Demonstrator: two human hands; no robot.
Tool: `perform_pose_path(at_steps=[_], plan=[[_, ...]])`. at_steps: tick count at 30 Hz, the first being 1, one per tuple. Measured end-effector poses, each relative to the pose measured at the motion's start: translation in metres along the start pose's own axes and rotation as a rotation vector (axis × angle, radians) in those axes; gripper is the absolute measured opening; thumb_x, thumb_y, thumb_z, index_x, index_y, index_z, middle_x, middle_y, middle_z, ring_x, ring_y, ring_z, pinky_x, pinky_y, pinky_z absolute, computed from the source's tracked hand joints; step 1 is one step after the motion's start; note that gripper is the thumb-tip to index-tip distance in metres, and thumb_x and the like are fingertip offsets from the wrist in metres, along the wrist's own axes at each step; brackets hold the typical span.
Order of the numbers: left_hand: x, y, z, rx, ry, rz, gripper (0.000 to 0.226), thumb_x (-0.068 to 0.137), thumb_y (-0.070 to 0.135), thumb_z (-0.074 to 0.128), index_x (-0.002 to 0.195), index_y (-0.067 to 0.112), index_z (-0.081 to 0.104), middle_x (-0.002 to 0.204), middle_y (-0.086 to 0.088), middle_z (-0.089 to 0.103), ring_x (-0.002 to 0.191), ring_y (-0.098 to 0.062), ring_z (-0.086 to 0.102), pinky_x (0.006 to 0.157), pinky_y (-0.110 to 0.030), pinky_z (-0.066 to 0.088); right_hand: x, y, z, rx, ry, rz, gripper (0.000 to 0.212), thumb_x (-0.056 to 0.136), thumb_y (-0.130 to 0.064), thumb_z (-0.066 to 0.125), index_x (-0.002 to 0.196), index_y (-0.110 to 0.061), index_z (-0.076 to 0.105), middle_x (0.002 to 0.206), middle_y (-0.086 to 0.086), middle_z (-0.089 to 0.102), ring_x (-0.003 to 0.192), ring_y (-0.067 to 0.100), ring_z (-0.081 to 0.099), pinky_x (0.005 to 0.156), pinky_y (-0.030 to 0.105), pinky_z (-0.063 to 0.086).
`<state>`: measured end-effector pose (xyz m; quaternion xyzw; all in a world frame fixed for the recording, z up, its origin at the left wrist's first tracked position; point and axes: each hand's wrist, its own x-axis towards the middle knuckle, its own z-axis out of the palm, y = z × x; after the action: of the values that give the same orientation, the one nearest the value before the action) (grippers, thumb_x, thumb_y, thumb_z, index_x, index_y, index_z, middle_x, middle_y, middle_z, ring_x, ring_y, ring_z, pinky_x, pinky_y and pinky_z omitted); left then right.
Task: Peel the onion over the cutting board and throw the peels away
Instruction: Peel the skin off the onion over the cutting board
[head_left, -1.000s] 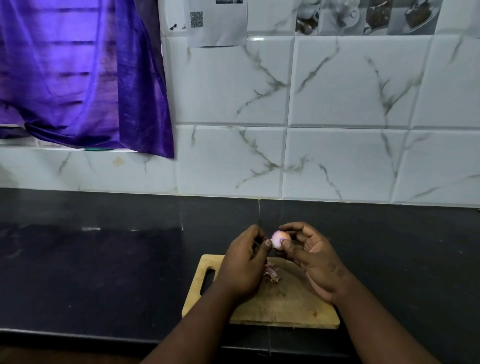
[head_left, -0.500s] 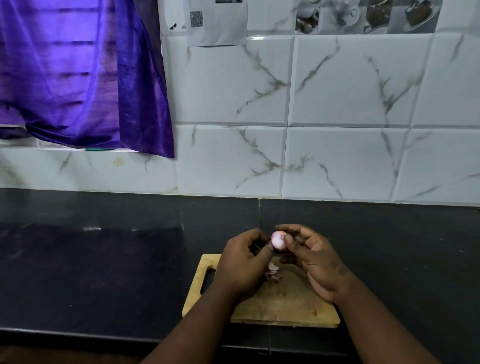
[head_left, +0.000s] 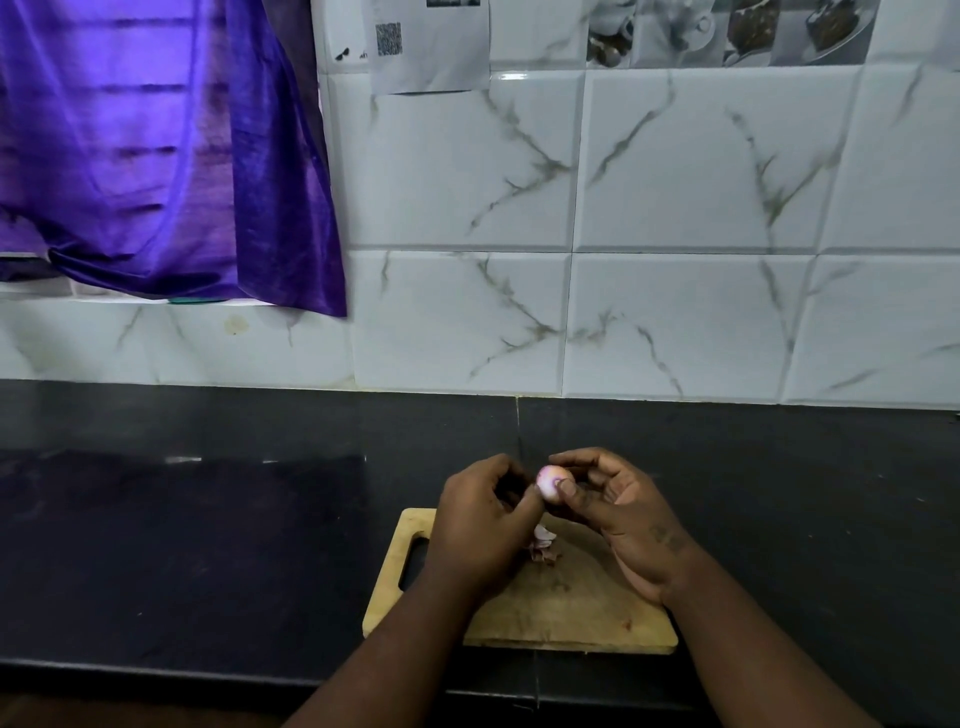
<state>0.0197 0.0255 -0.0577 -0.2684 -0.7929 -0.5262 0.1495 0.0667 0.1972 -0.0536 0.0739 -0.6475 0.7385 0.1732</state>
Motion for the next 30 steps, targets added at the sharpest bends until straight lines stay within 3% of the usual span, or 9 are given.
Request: perform_pose_path(at_steps=[6, 11, 15, 21, 30], plan=[[-0.0002, -0.0023, -0.0004, -0.018, 0.038, 0.003, 0.016, 0.093, 0.01, 0.067, 0.09, 0.022, 0.077, 0.079, 0.005, 0.073, 0.072, -0.014, 0.068, 0.066, -0.042, 0.061, 0.0007, 0.0002, 0.0009, 0.044, 0.001, 0.013, 0.039, 0.083, -0.012, 0.072, 0.121, -0.005, 0.069, 0.116, 0.016, 0.077, 0.107, 0.027, 0.075, 0.087, 0.033, 0.063], [0.001, -0.0017, 0.0002, -0.067, -0.026, 0.002, 0.017, 0.1, 0.038, 0.067, 0.093, 0.024, 0.073, 0.086, 0.003, 0.073, 0.08, -0.013, 0.07, 0.071, -0.047, 0.061, 0.0001, -0.0002, -0.0006, 0.039, -0.007, 0.04, 0.03, 0.092, -0.004, 0.068, 0.122, -0.005, 0.069, 0.118, 0.016, 0.077, 0.109, 0.028, 0.075, 0.088, 0.033, 0.062], [0.0015, -0.0057, 0.0026, 0.014, -0.08, 0.05, 0.02, 0.106, 0.042, 0.057, 0.094, 0.026, 0.063, 0.09, 0.005, 0.066, 0.083, -0.015, 0.064, 0.072, -0.049, 0.058, -0.0003, -0.0004, 0.0008, 0.05, -0.012, 0.054, 0.027, 0.094, -0.001, 0.067, 0.121, -0.004, 0.069, 0.118, 0.019, 0.075, 0.104, 0.027, 0.075, 0.086, 0.033, 0.063], [-0.0036, -0.0041, 0.0063, 0.162, -0.132, 0.14, 0.025, 0.113, 0.039, 0.036, 0.097, 0.027, 0.05, 0.09, 0.01, 0.053, 0.081, -0.008, 0.048, 0.066, -0.029, 0.041, -0.001, 0.0002, 0.0018, 0.055, -0.009, 0.048, 0.025, 0.092, -0.001, 0.07, 0.117, -0.002, 0.068, 0.118, 0.022, 0.074, 0.103, 0.027, 0.075, 0.085, 0.033, 0.062], [-0.0058, -0.0027, 0.0068, 0.266, -0.102, 0.237, 0.015, 0.112, 0.021, 0.04, 0.099, 0.025, 0.047, 0.094, 0.009, 0.05, 0.085, -0.009, 0.043, 0.07, -0.021, 0.037, -0.0009, -0.0005, 0.0026, 0.067, -0.012, 0.035, 0.034, 0.085, -0.01, 0.073, 0.116, 0.0, 0.065, 0.116, 0.021, 0.074, 0.105, 0.029, 0.074, 0.091, 0.041, 0.063]])
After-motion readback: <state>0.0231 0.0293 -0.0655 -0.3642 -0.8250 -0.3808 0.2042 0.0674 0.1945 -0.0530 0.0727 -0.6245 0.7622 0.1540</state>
